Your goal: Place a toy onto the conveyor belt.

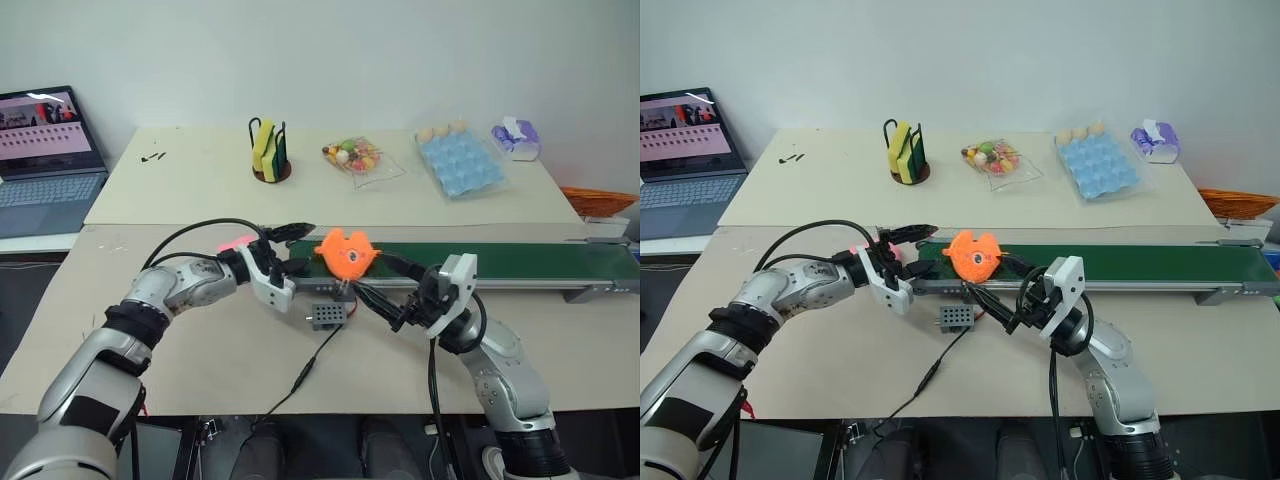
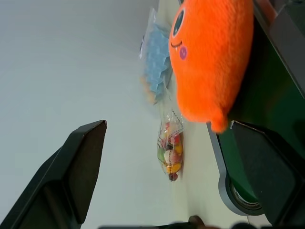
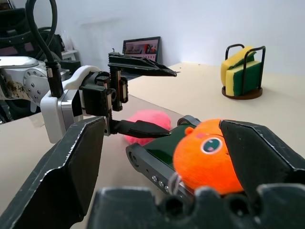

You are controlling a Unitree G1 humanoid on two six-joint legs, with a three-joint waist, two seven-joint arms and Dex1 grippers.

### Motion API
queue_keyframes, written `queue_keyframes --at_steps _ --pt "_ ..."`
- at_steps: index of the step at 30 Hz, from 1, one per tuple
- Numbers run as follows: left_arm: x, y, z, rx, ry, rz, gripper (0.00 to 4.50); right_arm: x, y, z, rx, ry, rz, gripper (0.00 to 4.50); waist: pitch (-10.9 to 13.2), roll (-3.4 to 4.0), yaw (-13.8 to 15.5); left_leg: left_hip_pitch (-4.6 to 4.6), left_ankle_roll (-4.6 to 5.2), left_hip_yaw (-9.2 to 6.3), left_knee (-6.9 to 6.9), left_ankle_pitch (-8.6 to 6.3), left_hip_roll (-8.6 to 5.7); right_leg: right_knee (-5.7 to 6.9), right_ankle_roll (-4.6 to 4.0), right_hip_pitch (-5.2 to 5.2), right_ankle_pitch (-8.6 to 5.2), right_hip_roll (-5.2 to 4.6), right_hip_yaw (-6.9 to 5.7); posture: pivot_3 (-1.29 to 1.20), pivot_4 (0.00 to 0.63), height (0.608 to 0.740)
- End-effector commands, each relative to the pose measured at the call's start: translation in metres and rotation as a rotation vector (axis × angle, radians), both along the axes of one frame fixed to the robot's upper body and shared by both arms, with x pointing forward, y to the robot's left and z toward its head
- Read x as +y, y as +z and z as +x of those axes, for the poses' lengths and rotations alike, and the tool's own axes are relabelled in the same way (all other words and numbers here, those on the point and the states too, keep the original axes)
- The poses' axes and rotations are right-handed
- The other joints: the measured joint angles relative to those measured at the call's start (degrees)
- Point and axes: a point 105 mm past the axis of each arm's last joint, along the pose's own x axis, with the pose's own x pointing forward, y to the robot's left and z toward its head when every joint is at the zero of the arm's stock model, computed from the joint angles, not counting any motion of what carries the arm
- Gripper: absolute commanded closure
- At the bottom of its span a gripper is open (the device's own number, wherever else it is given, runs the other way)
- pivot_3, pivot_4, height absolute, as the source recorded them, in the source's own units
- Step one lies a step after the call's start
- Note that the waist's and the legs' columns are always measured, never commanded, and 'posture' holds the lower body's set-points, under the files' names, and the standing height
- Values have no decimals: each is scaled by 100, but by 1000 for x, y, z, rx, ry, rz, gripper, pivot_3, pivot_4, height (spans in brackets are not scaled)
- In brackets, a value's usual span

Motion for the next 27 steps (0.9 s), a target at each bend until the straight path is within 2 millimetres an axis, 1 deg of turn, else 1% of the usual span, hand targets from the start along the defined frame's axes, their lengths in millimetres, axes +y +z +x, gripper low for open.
queue_keyframes --at_steps 1,3,5,7,8,9,10,11,13,15,16,18,21,27 --pt "6 14 3 -26 32 -61 29 -1 10 -1 -42 -1 11 0 0 0 -1 0 0 0 0 0 0 1 0 0 0 0 0 0 150 740" --pt "12 19 6 -3 67 -120 29 -1 9 -1 -41 -2 8 0 0 0 2 0 0 0 0 0 0 2 0 0 0 0 0 0 150 740" --pt "16 27 8 70 97 -235 29 -1 9 -2 -40 -1 3 0 0 0 1 0 0 0 0 0 0 2 0 0 0 0 0 0 150 740" --pt "18 31 9 251 124 -405 29 -1 9 -3 -38 -1 -1 0 -1 1 1 1 0 0 1 0 0 6 0 0 0 -1 0 0 150 740" --pt "18 33 8 330 120 -462 29 -1 8 -3 -38 0 -2 0 -2 4 -2 0 0 -1 0 0 0 9 -1 0 0 0 0 0 150 740" --pt "18 34 4 493 114 -549 29 -2 8 -4 -36 2 -5 0 -2 3 -10 1 0 1 1 0 0 19 -1 1 0 -2 1 0 150 740" --pt "18 34 -3 698 94 -629 29 -2 8 -4 -35 2 -8 0 -2 4 -29 -2 0 -1 2 0 2 39 -1 -3 0 -1 1 0 150 740" --pt "16 34 -14 867 44 -673 29 -2 8 -4 -35 2 -10 0 -1 4 -56 -5 0 -1 4 0 2 47 -1 -8 0 -2 1 0 150 740" --pt "17 38 -40 1177 -48 -693 29 -3 8 -3 -34 0 -12 0 -1 4 -114 -7 1 -5 8 0 5 61 -1 -14 -1 0 5 0 150 740" --pt "19 38 -63 1394 -93 -646 29 -3 8 -3 -33 -4 -12 0 -1 5 -182 -5 1 -11 10 0 8 64 -1 -13 -2 4 5 0 150 740" --pt "20 38 -71 1454 -100 -614 29 -4 8 -3 -32 -7 -11 0 0 5 -189 6 1 -11 9 0 8 66 -2 -8 -3 7 8 0 150 740" --pt "22 43 -76 1495 -109 -621 29 -4 8 -2 -30 -11 -8 0 0 5 -185 28 1 -8 8 0 10 61 -8 4 -8 11 13 0 150 740" --pt "23 50 -75 1498 -110 -640 29 -6 8 0 -29 -19 -6 0 0 5 -143 54 1 -4 8 0 9 58 -12 22 -21 13 17 0 150 740" --pt "20 45 -72 1482 -88 -636 29 -10 6 0 -25 -29 -16 0 0 5 -152 54 1 -3 8 0 9 59 -15 18 -21 16 20 0 150 740"
